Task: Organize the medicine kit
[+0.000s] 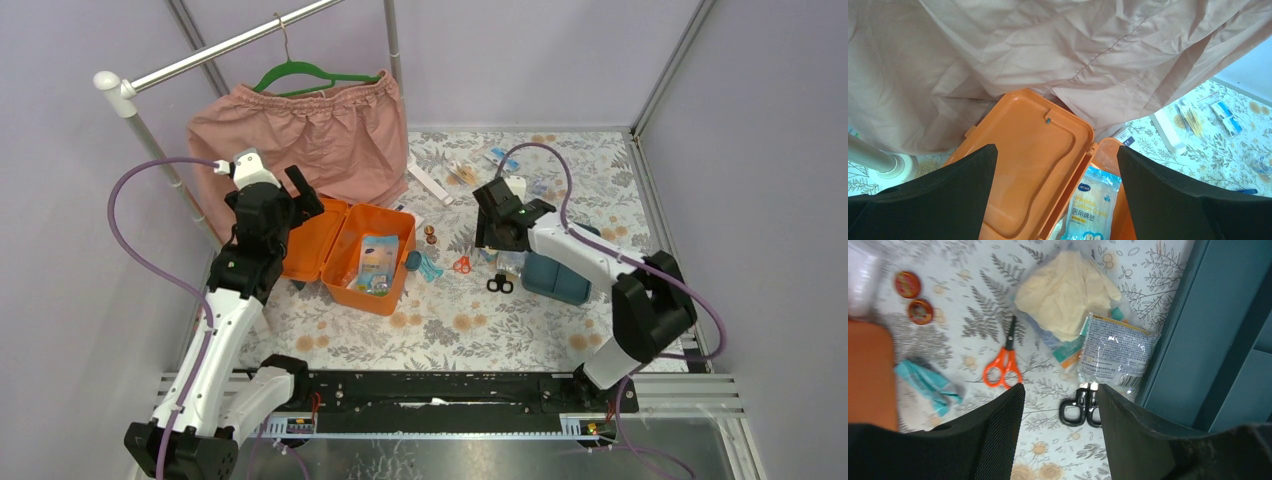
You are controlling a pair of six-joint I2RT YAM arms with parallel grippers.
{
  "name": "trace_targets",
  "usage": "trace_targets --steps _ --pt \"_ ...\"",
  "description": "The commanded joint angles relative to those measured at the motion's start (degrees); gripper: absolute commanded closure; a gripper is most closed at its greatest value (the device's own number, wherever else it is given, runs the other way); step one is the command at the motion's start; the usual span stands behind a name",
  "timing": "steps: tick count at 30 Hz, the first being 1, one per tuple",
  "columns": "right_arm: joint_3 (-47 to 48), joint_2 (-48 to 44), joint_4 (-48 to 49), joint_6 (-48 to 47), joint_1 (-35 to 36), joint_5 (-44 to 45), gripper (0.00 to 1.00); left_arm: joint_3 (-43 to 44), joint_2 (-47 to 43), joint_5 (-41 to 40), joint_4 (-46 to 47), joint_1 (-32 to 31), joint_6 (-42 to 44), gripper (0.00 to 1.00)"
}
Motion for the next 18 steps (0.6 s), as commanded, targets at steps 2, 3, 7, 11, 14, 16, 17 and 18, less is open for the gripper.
trace_targets --steps 2,3,7,11,14,16,17,18 --pt "1.1 6.2 -1.9 -3.5 -0.6 0.7 0.37 -0.6 0.4 0.5 1.8 0.2 -0.1 0.01" --pt "1.3 7.0 -2.0 -3.8 -0.6 1.1 0.37 -0.6 0.4 0.5 1.8 0.3 -0.1 0.01" --pt "1.5 9.3 -2.8 -5.0 -0.9 3.7 0.37 -0.6 0.4 0.5 1.7 0.6 -0.1 0.01" --pt "1.5 11.0 -2.6 -6.1 -1.2 3.9 0.38 -0.6 0.6 0.8 1.9 0.6 -0.1 0.01" --pt "1.6 12.3 -1.9 -6.7 -1.7 2.7 0.38 -0.6 0.7 0.9 2.0 0.6 -0.1 0.01" --pt "1.8 13.3 -1.6 -6.8 -2.1 1.8 0.39 -0.6 0.6 1.0 2.0 0.6 -0.1 0.01" --pt "1.7 13.4 -1.4 -6.8 -2.2 1.6 0.40 -0.6 0.8 1.0 2.0 0.7 -0.1 0.01" --pt "1.7 13.7 -1.3 -6.8 -2.4 1.5 0.41 -0.7 0.8 1.0 2.0 0.6 0.0 0.01"
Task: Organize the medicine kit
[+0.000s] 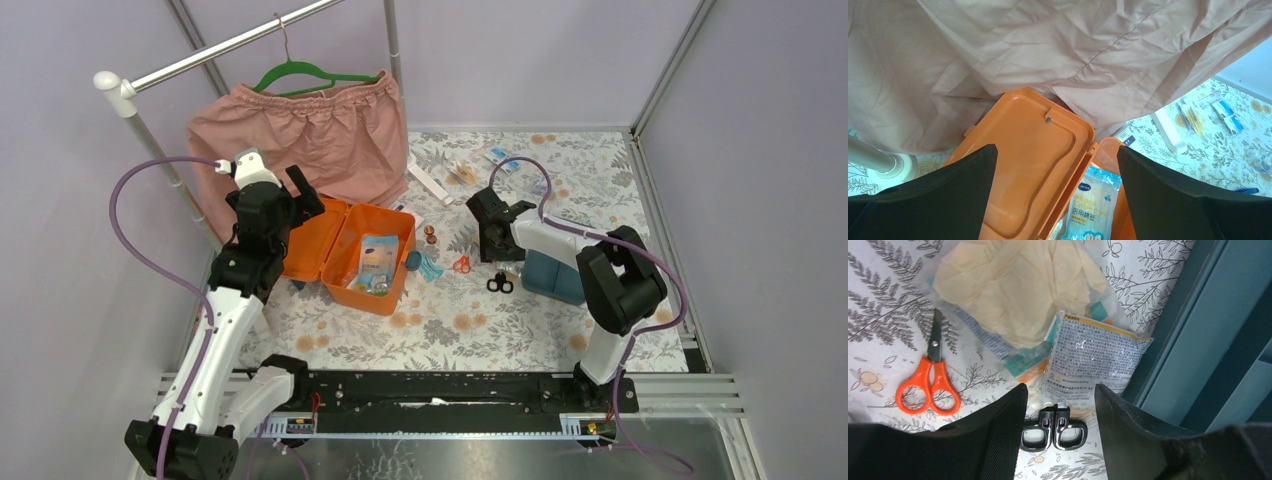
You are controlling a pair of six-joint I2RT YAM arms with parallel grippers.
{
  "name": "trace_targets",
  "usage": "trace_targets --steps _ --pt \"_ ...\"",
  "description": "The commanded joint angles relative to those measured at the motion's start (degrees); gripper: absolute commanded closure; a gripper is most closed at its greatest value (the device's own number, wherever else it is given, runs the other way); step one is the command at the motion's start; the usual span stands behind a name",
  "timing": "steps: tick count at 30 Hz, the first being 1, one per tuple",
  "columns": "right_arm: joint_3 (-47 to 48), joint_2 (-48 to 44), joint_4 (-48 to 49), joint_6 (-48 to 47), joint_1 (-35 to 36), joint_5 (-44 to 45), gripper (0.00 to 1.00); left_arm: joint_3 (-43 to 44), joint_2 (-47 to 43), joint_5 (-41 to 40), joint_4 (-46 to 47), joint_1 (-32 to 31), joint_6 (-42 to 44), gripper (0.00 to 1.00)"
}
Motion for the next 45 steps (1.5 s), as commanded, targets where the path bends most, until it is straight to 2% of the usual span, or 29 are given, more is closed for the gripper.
trace_targets --steps 1,4,12,16,18,22,25,29,32,36,40,45 --pt "1.6 1.5 0.4 -1.1 -1.0 0.1 0.42 -0.6 0.2 0.7 2.0 0.6 0.0 0.01" --pt "1.7 2.2 0.4 -1.2 -1.3 0.1 0.48 -0.6 0.3 0.8 2.0 0.6 0.0 0.01" --pt "1.4 1.6 0.6 -1.0 -1.5 0.5 0.76 -0.6 0.3 0.7 1.9 0.6 -0.1 0.01" --pt "1.4 0.6 0.0 -1.0 -1.5 0.9 0.95 -0.7 0.3 0.8 1.9 0.7 -0.1 0.01" --pt "1.4 -0.5 -0.5 -1.0 -1.5 1.3 1.00 -0.7 0.2 0.9 2.0 0.6 -0.1 0.01" --pt "2.6 -4.3 -2.0 -1.1 -1.4 1.9 1.00 -0.6 0.2 0.9 2.0 0.6 0.0 0.01" --pt "4.1 -8.2 -1.4 -2.7 -1.4 -2.0 1.00 -0.6 0.3 1.0 1.9 0.7 -0.1 0.01" --pt "6.0 -13.2 3.6 -4.3 -1.0 -16.4 1.00 -0.6 0.4 1.2 2.1 0.8 -0.1 0.01" --pt "6.3 -15.9 10.5 -1.2 -0.4 -30.2 1.00 -0.7 0.4 1.4 2.2 0.9 -0.1 0.01" --pt "6.5 -17.1 21.4 4.2 2.5 -43.6 1.00 -0.7 0.3 1.5 2.2 1.0 -0.1 0.01" --pt "9.2 -14.7 27.7 6.9 6.4 -49.0 0.99 -0.7 0.4 1.7 2.3 1.0 -0.1 0.01" --pt "15.3 -8.0 29.1 7.0 12.3 -46.5 0.99 -0.7 0.3 1.8 2.4 1.1 -0.1 0.01"
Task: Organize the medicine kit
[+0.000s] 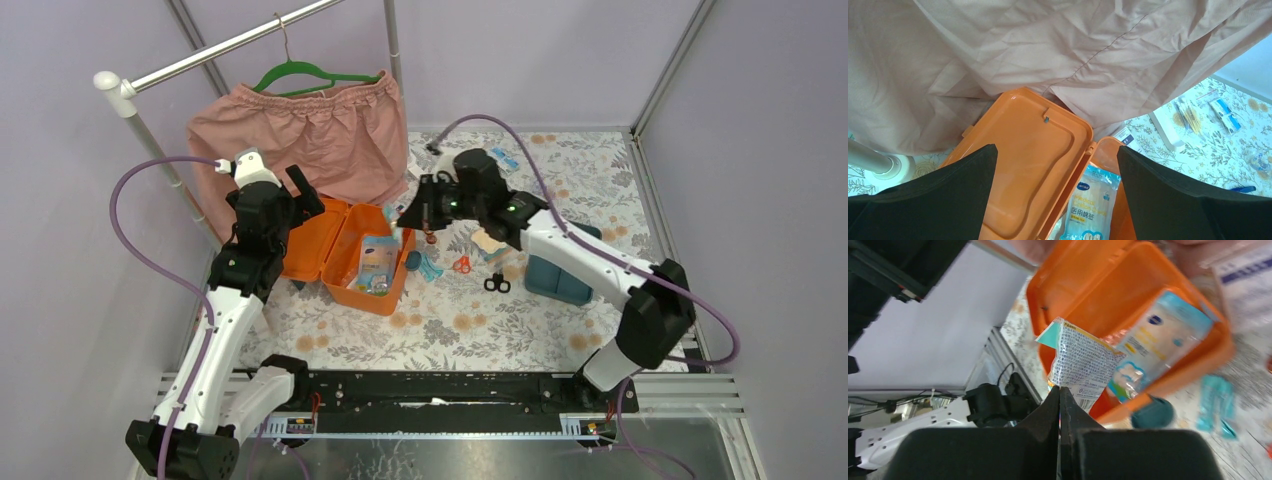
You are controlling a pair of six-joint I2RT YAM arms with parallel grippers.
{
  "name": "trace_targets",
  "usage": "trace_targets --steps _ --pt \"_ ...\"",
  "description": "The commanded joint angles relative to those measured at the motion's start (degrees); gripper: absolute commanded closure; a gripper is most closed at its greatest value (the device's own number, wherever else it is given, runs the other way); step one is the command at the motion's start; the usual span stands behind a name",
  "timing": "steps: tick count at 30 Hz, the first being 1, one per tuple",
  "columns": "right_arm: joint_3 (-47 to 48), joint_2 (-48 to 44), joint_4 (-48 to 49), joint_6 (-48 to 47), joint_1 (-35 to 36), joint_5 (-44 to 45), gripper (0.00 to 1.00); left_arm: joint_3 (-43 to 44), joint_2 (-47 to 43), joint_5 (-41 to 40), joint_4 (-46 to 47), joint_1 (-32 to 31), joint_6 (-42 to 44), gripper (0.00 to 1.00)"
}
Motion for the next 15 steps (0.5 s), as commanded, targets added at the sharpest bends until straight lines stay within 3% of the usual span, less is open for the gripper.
trace_targets --steps 1,9,15 --pt "7.4 6.4 4.4 0.8 4.9 -2.7 0.98 -0.7 0.2 0.7 2.2 0.5 -0.1 0.01" --pt "16.9 17.3 -3.4 -3.2 9.3 3.9 0.94 -0.8 -0.2 0.7 2.2 0.6 -0.1 0.01" --pt "18.3 21.0 -4.2 -3.9 10.6 3.7 0.90 -0.9 -0.6 0.6 2.1 0.5 0.0 0.01"
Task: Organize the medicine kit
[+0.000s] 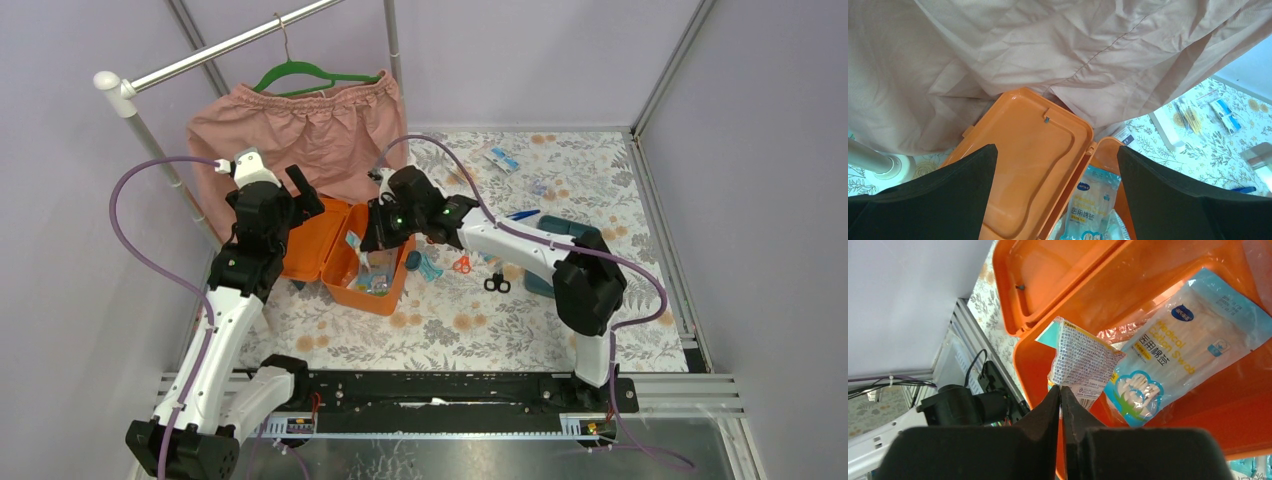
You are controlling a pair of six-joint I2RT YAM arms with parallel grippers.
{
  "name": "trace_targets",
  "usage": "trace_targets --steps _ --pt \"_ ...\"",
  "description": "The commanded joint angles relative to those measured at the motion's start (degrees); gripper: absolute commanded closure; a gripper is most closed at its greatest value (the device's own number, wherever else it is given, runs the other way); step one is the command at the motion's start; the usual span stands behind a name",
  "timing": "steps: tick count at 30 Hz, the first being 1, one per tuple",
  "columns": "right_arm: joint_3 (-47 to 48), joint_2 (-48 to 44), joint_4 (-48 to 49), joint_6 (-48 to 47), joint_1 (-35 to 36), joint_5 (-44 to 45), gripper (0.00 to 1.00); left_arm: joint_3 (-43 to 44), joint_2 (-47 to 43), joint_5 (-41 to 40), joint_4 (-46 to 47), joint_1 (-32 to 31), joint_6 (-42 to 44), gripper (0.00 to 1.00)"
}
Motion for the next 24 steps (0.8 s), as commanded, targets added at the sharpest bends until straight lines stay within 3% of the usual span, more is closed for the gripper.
trace_targets --steps 1,8,17,24 --pt "3.1 1.2 -1.4 -1.7 1.1 0.9 0.88 -0.9 -0.6 0.6 2.1 0.5 0.0 0.01" --pt "3.7 1.1 -2.3 -3.2 1.2 -0.1 0.72 -0.8 -0.6 0.2 1.9 0.4 -0.1 0.01" --pt "3.7 -5.1 -9.5 -8.6 0.5 8.5 0.70 -0.7 -0.6 -0.2 1.9 0.4 -0.1 0.01" --pt "-6.6 -17.3 -14.6 -12.2 -8.9 15.7 0.67 -0.7 -0.7 -1.1 1.7 0.5 -0.3 0.01"
